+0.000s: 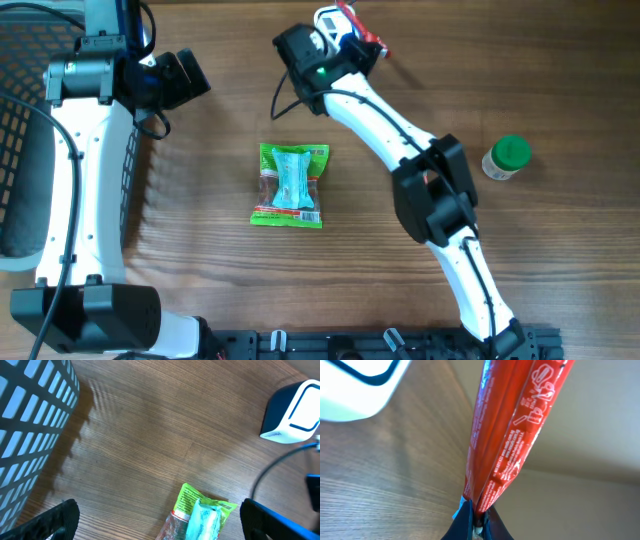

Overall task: Scan the item barcode
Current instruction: 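Hold the stick packet in front of the scanner window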

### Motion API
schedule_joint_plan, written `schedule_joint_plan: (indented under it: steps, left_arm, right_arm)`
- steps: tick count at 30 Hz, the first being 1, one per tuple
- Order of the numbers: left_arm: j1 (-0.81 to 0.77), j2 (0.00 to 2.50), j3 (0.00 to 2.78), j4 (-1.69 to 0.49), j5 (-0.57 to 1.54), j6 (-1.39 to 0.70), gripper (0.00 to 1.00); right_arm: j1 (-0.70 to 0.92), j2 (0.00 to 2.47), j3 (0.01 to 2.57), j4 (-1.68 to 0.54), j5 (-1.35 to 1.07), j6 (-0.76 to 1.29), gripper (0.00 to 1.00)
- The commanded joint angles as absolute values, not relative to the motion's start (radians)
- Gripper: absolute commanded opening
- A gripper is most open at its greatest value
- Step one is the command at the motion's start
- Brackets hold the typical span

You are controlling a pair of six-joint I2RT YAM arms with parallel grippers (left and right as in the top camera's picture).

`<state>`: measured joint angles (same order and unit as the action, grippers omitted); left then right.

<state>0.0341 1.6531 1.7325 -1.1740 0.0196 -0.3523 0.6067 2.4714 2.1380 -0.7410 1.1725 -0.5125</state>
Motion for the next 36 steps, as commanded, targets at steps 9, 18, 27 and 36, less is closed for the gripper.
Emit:
schedule_joint_plan:
  steps: [9, 18, 27, 36]
  left_arm:
    - [0.037, 1.653, 1.73, -1.172, 0.013, -0.337, 1.0]
    - [0.037, 1.653, 1.73, -1.172, 0.014, -0.337, 1.0]
    - [0.037, 1.653, 1.73, -1.172, 0.014, -0.337, 1.0]
    - [0.037, 1.653, 1.73, -1.172, 0.014, -0.337, 1.0]
  right_arm:
    - [0.603, 2.579, 2.152, -0.734, 1.172, -0.612, 0.04]
    - [0.603, 2.585, 2.152, -0.733, 1.169, -0.681, 0.04]
    - [0.613, 2.585, 2.152, -0.733, 1.124, -0.67, 0.04]
    - [0.625, 2.585, 2.152, -0.734, 1.12, -0.665, 0.04]
